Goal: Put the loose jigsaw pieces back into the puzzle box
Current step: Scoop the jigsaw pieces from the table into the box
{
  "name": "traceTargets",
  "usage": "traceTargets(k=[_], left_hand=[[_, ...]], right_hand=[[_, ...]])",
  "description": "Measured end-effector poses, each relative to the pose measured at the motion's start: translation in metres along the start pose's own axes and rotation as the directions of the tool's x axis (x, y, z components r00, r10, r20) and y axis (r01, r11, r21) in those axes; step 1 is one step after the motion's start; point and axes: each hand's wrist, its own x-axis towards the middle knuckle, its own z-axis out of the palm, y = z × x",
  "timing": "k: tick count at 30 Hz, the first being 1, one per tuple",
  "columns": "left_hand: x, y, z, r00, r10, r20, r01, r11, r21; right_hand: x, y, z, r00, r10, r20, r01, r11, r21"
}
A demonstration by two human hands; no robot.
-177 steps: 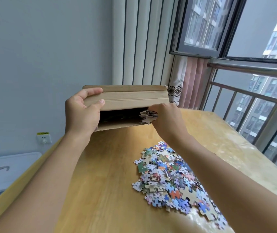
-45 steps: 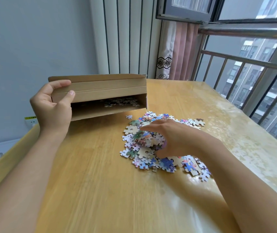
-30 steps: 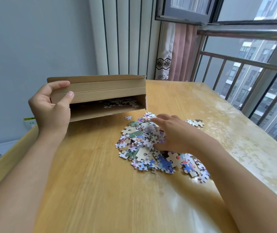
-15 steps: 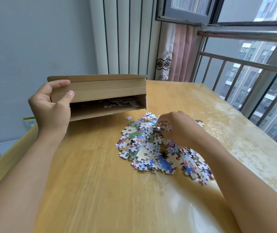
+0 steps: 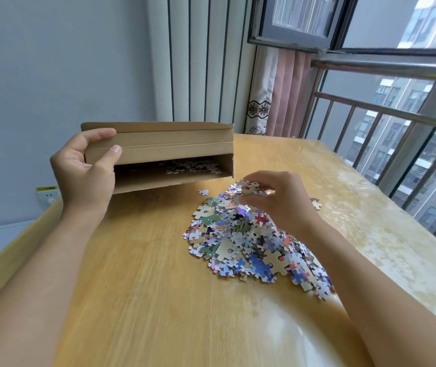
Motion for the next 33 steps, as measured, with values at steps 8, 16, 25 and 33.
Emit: traceTargets(k=[8,16,25,33], left_hand=[[0.007,0.009,-0.004,1.000,0.021,0.022,-0.020,0.999,-0.037],[0.013,0.006,-0.008,0.999,-0.004,0.031,0.007,0.996,-0.094],[0.016,0.005,-0.010,0.999,-0.027,0.026,0.030,0.991,-0.134],[0.017,-0.002,-0.008,0.999,-0.029,0.045,0.035,0.991,-0.130]], right_hand=[[0.036,-0.034,0.024,0.831,-0.550,-0.082,0.507,0.810,-0.293],[0.083,-0.036,0.055,0.681,-0.731,0.043,0.624,0.549,-0.557],[0.083,-0.023,0.068,0.637,-0.766,0.081,0.643,0.471,-0.603],[0.088,-0.021,0.071,0.708,-0.706,0.015,0.593,0.583,-0.556]])
